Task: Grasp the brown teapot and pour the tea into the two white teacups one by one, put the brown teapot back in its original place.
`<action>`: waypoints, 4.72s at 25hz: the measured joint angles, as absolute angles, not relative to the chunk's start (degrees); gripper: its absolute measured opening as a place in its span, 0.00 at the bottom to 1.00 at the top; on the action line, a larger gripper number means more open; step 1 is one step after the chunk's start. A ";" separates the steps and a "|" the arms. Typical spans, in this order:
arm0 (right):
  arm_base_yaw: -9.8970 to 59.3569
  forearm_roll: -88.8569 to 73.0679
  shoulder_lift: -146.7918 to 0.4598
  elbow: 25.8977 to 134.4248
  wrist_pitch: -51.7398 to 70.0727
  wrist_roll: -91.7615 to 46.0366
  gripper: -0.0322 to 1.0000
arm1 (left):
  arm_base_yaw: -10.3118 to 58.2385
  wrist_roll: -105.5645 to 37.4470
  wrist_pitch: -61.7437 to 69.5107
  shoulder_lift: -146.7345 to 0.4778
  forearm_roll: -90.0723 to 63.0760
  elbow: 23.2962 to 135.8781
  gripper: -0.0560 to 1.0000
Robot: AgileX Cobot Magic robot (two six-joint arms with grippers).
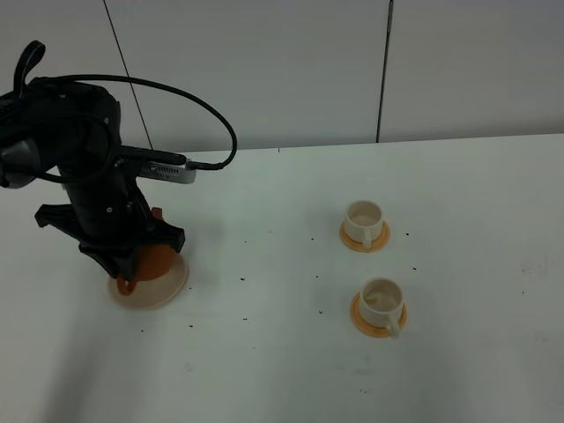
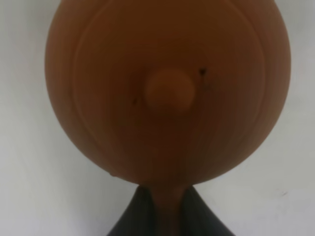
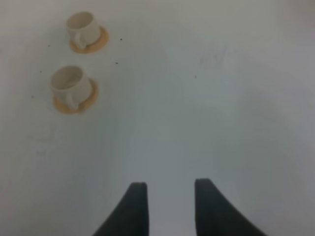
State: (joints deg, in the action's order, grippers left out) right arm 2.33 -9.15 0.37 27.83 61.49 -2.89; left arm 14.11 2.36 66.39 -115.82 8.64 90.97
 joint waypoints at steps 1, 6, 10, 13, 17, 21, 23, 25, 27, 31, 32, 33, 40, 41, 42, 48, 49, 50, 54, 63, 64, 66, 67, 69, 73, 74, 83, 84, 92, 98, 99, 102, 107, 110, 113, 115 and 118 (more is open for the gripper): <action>2.33 -9.15 0.37 27.83 61.49 -2.89 0.26 | 14.11 0.43 66.39 -115.82 8.64 90.97 0.21; 2.33 -9.15 0.37 27.83 61.49 -2.89 0.26 | 14.11 -13.32 65.40 -115.58 7.71 90.97 0.21; 2.33 -9.15 0.37 27.83 61.49 -2.89 0.26 | 14.15 -24.36 63.63 -114.48 7.53 90.97 0.21; 2.33 -9.15 0.37 27.83 61.49 -2.89 0.26 | 14.15 -32.07 63.20 -113.79 7.53 90.97 0.21; 2.33 -9.15 0.37 27.83 61.49 -2.89 0.26 | 14.15 -40.97 63.15 -113.05 5.56 90.97 0.21; 2.33 -9.15 0.37 27.83 61.49 -2.89 0.26 | 14.15 -46.69 62.19 -112.93 2.39 90.97 0.21; 2.33 -9.15 0.37 27.83 61.49 -2.89 0.26 | 14.15 -48.89 61.82 -112.93 1.26 90.97 0.21; 2.33 -9.15 0.37 27.83 61.49 -2.89 0.26 | 14.15 -50.75 61.82 -112.93 0.53 90.97 0.21; 2.33 -9.15 0.37 27.83 61.49 -2.89 0.26 | 14.15 -52.22 61.77 -112.93 0.47 90.97 0.21; 2.33 -9.15 0.37 27.83 61.49 -2.89 0.26 | 14.15 -54.37 62.16 -112.93 0.45 91.02 0.21; 2.33 -9.15 0.37 27.83 61.49 -2.89 0.26 | 14.15 -54.77 62.75 -112.93 0.39 91.28 0.21; 2.33 -9.15 0.37 27.83 61.49 -2.89 0.26 | 14.15 -55.13 63.43 -112.93 0.00 91.75 0.21; 2.33 -9.21 0.37 27.83 61.49 -2.82 0.26 | 14.15 -59.49 67.95 -112.93 -2.18 97.89 0.21; 2.33 -9.21 0.37 27.83 61.49 -2.82 0.26 | 14.15 -59.74 67.99 -112.93 -2.02 98.34 0.21; 2.33 -9.21 0.37 27.83 61.49 -2.82 0.26 | 14.15 -60.28 67.99 -112.93 -1.72 98.72 0.21; 2.33 -9.32 0.37 27.83 61.49 -2.82 0.26 | 14.15 -62.79 67.99 -112.93 0.65 99.06 0.21; 2.33 -9.32 0.37 27.83 61.49 -2.82 0.26 | 14.15 -62.84 67.99 -112.93 0.65 99.06 0.21; 2.33 -9.32 0.37 27.83 61.49 -2.82 0.26 | 14.15 -62.97 67.99 -112.93 0.65 99.06 0.21; 2.33 -9.32 0.37 27.83 61.49 -2.88 0.26 | 14.15 -62.97 67.99 -112.93 0.65 99.06 0.21; 2.33 -9.36 0.37 27.83 61.49 -2.88 0.26 | 14.15 -63.16 67.99 -113.90 -1.07 99.17 0.21; 2.33 -9.36 0.37 27.83 61.49 -2.88 0.26 | 14.15 -63.21 67.99 -113.90 -1.13 99.16 0.21; 2.33 -9.36 0.37 27.83 61.49 -2.81 0.26 | 14.15 -63.47 67.99 -114.09 -1.13 99.24 0.21; 2.33 -9.36 0.37 27.83 61.49 -2.81 0.26 | 14.15 -63.59 67.99 -114.15 -1.08 99.48 0.21; 2.33 -9.36 0.37 27.83 61.49 -2.81 0.26 | 14.15 -63.65 67.99 -114.40 -1.08 100.13 0.21; 2.33 -9.36 0.37 27.83 61.49 -2.77 0.26 | 14.15 -63.43 67.99 -115.43 -1.89 102.57 0.21; 2.33 -9.36 0.37 27.83 61.49 -2.77 0.26 | 14.15 -63.36 67.99 -115.90 -2.05 103.30 0.21; 2.33 -9.36 0.37 27.83 61.49 -2.82 0.26 | 16.48 -63.10 68.05 -123.66 -1.13 113.10 0.21; 2.33 -9.36 0.37 27.83 61.49 -2.82 0.26 | 16.98 -63.09 68.05 -124.38 -1.02 114.10 0.21; 2.33 -9.36 0.37 27.83 61.49 -2.77 0.26 | 20.66 -61.61 68.05 -129.49 -1.08 120.52 0.21; 2.33 -9.50 0.37 27.83 61.49 -2.71 0.26 | 22.41 -60.69 68.11 -131.08 -1.92 122.65 0.21; 2.33 -9.50 0.37 27.83 61.49 -2.71 0.26 | 22.64 -60.64 68.11 -131.19 -1.97 122.66 0.21; 2.33 -9.62 0.37 27.83 61.49 -2.71 0.26 | 23.47 -60.42 68.11 -131.87 -1.97 123.41 0.21; 2.33 -9.91 0.37 27.83 61.49 -2.71 0.26 | 23.95 -60.09 68.11 -132.79 -2.25 124.84 0.21; 2.33 -9.96 0.37 27.83 61.49 -2.71 0.26 | 23.95 -60.09 68.11 -132.90 -2.31 124.84 0.21; 2.33 -10.01 0.37 27.83 61.49 -2.71 0.26 | 23.90 -60.09 68.11 -132.90 -2.18 124.84 0.21; 2.33 -10.01 0.37 27.83 61.49 -2.71 0.26 | 23.73 -60.14 68.11 -132.90 -2.18 124.84 0.21; 2.33 -10.03 0.37 27.83 61.49 -2.71 0.26 | 23.39 -60.14 68.11 -132.90 -2.26 124.84 0.21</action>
State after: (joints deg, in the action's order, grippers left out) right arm 2.33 -10.03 0.37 27.83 61.49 -2.71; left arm 23.39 -60.14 68.11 -132.90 -2.26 124.84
